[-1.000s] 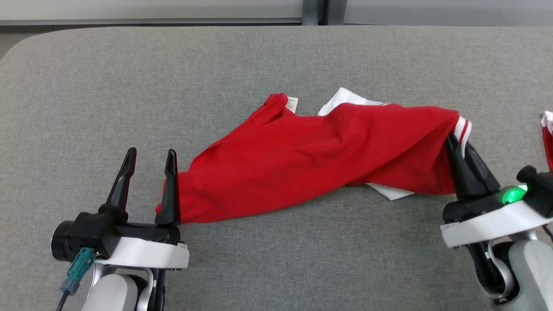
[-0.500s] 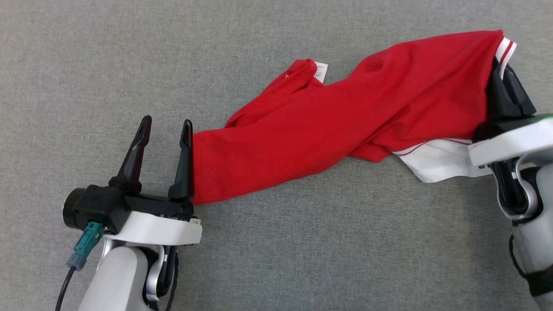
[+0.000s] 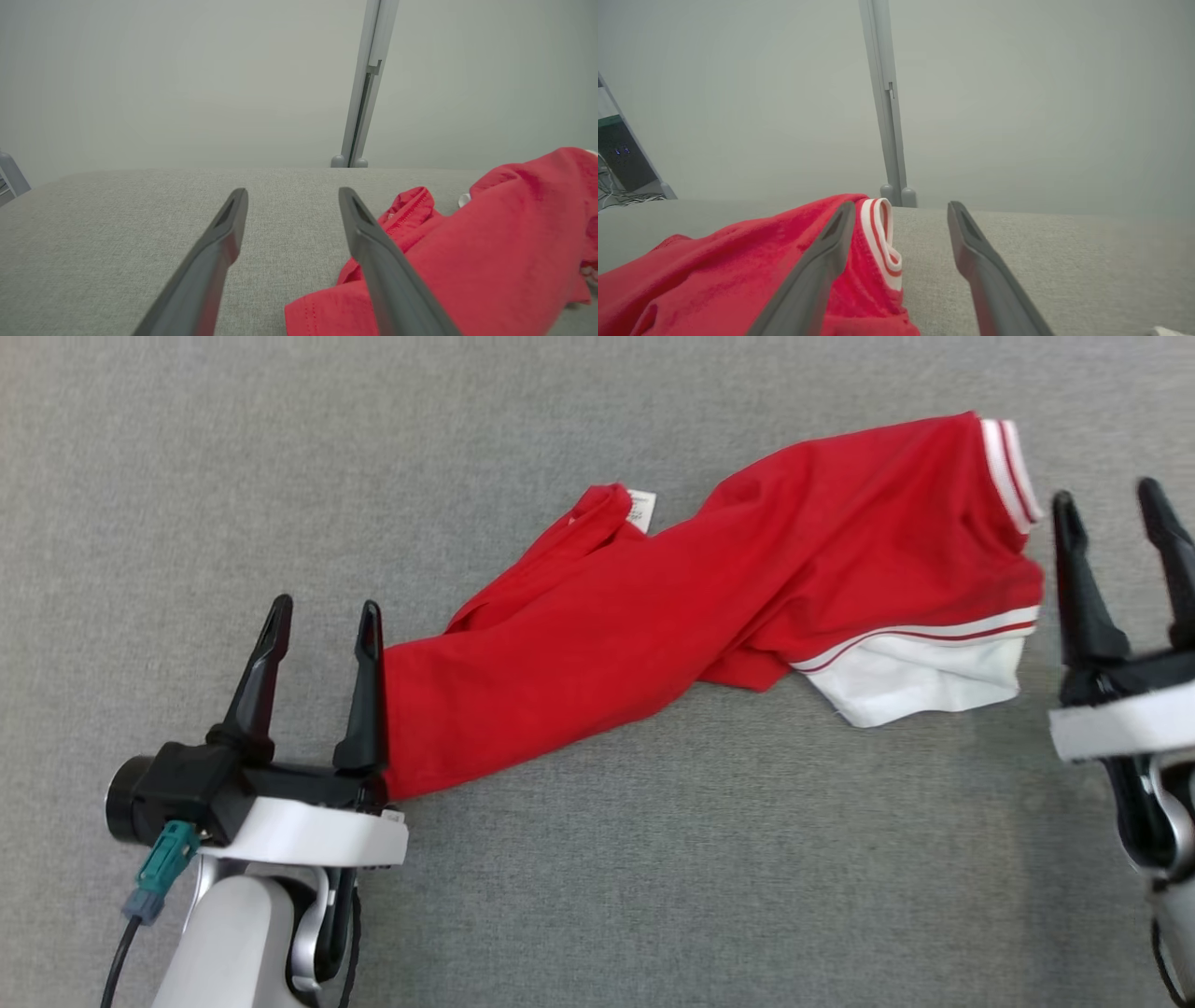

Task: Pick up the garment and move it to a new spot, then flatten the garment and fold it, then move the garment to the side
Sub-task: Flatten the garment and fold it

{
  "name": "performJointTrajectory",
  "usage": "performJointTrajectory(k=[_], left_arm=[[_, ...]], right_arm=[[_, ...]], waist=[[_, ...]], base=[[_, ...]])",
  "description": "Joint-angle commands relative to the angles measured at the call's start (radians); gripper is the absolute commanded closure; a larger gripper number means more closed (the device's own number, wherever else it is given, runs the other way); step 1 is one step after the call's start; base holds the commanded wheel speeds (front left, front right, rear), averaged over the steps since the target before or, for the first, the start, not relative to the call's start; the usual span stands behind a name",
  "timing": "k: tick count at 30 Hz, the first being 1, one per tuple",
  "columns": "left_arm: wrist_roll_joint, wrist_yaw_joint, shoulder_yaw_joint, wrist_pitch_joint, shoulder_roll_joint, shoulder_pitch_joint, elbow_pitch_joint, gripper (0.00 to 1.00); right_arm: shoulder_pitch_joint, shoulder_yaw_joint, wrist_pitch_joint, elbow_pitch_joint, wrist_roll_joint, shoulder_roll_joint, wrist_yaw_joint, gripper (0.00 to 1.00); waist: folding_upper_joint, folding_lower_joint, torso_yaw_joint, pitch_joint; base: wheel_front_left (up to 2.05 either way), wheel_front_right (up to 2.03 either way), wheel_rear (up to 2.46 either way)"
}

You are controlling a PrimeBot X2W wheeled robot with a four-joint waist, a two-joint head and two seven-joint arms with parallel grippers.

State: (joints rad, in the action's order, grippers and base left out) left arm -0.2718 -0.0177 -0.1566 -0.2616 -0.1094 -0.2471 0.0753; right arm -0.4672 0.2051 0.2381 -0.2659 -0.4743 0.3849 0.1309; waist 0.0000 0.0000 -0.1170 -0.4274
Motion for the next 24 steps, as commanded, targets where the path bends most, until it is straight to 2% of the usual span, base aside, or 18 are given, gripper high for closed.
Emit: performJointTrajectory(k=[1, 6, 12, 18, 24], left_arm=[[0.011, 0.003, 0.010, -0.004, -0.004, 0.020, 0.002, 0.00], [0.014, -0.002, 0.036, -0.004, -0.010, 0.057, 0.008, 0.00], [0.016, -0.001, 0.053, -0.004, -0.018, 0.113, 0.020, 0.00], [0.006, -0.002, 0.065, -0.004, -0.011, 0.170, 0.034, 0.00], [0.007, -0.002, 0.065, -0.004, -0.008, 0.198, 0.038, 0.00]], right_arm=[[0.038, -0.023, 0.010, 0.033, 0.027, 0.006, 0.000, 0.00], [0.194, -0.102, -0.005, 0.166, 0.094, -0.026, 0.000, 0.00], [0.381, -0.162, -0.077, 0.297, 0.138, -0.103, 0.000, 0.00], [0.498, -0.162, -0.128, 0.357, 0.154, -0.155, 0.000, 0.00], [0.532, -0.170, -0.153, 0.390, 0.165, -0.166, 0.000, 0.00]], waist=[[0.0000, 0.0000, 0.023, 0.030], [0.0000, 0.0000, 0.054, 0.092], [0.0000, 0.0000, 0.085, 0.164], [0.0000, 0.0000, 0.106, 0.214], [0.0000, 0.0000, 0.107, 0.232]], base=[[0.00, 0.00, 0.00], [0.00, 0.00, 0.00], [0.00, 0.00, 0.00], [0.00, 0.00, 0.00], [0.00, 0.00, 0.00]])
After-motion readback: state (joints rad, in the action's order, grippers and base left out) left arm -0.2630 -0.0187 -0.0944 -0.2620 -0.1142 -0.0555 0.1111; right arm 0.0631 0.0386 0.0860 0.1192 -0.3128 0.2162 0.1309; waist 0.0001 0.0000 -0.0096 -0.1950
